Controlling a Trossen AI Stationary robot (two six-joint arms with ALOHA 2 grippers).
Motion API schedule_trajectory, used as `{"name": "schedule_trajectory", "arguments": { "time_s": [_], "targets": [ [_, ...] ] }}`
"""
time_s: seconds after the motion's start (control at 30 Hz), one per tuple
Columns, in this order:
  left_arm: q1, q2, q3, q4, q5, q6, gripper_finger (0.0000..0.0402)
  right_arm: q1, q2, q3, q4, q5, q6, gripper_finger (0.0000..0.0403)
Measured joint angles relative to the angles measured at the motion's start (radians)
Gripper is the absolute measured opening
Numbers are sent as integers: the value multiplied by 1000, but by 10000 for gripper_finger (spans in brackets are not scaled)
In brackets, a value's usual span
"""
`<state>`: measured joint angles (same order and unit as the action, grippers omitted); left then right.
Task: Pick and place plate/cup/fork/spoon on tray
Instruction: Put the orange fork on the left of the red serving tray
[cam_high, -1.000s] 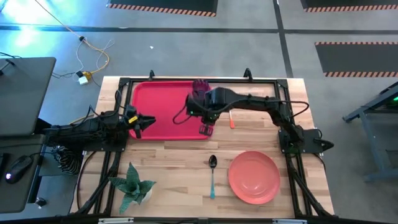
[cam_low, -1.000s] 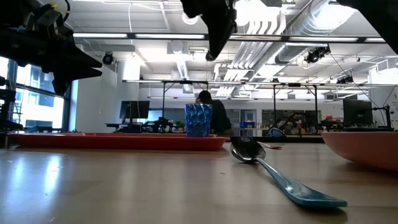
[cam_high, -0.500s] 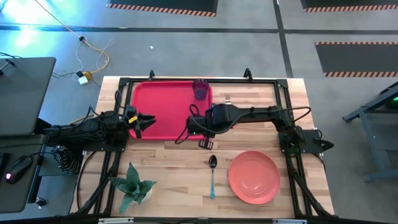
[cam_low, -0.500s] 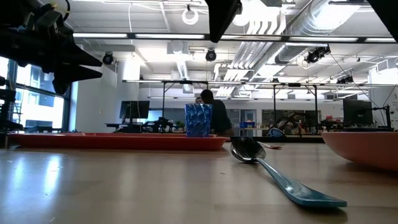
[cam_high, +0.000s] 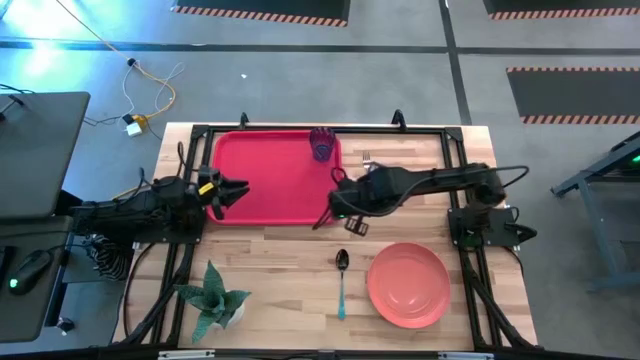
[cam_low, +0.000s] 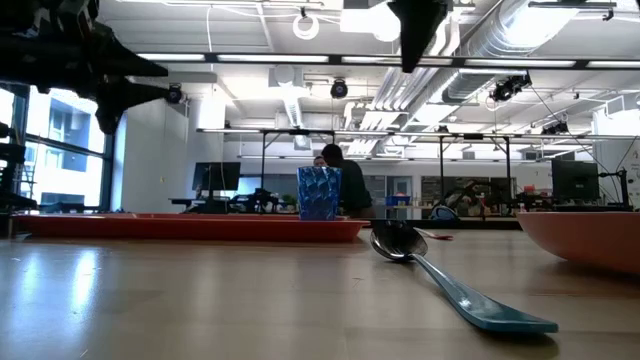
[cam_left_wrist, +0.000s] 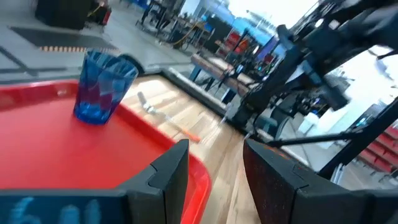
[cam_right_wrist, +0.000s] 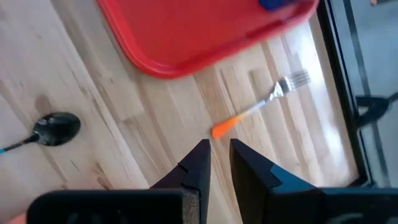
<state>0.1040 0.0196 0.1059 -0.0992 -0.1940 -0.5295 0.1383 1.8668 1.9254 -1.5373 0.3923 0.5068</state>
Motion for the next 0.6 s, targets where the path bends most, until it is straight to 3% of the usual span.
{"name": "schedule_trajectory", "arguments": {
  "time_s": [0.33,0.6],
  "targets": [
    [0,24,0,295,-10,82,137,-8,-292,-363,184,35,121,53],
    [0,190,87,386,-27,167,136,-36,-513,-627,345,45,184,53]
  ]
}}
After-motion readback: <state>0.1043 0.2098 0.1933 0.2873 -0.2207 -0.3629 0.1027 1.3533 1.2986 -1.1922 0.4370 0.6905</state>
